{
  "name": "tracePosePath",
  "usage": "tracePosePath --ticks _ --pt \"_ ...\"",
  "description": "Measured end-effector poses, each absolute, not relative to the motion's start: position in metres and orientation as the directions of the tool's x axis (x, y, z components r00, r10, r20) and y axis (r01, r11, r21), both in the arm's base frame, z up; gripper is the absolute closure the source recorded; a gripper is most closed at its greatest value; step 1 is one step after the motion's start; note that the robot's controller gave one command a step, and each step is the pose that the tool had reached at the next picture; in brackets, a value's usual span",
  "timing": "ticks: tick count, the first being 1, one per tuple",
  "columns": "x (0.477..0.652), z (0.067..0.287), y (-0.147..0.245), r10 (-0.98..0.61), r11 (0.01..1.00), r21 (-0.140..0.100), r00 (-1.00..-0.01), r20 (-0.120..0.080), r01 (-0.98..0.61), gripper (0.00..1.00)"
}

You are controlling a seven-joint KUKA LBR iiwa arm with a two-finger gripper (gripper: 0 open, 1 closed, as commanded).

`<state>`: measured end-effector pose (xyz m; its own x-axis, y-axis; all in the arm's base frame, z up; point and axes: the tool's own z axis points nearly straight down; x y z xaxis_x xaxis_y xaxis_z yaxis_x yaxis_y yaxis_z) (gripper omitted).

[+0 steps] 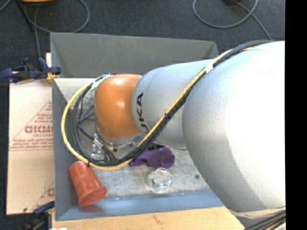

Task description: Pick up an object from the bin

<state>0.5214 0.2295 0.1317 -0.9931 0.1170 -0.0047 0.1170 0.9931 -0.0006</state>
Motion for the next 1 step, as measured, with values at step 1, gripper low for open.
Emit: tracePosePath --ticks 1 --pt "0.5198 0.1873 0.2270 0.153 0.988 -0.001 -0.988 0.001 0.153 1.00"
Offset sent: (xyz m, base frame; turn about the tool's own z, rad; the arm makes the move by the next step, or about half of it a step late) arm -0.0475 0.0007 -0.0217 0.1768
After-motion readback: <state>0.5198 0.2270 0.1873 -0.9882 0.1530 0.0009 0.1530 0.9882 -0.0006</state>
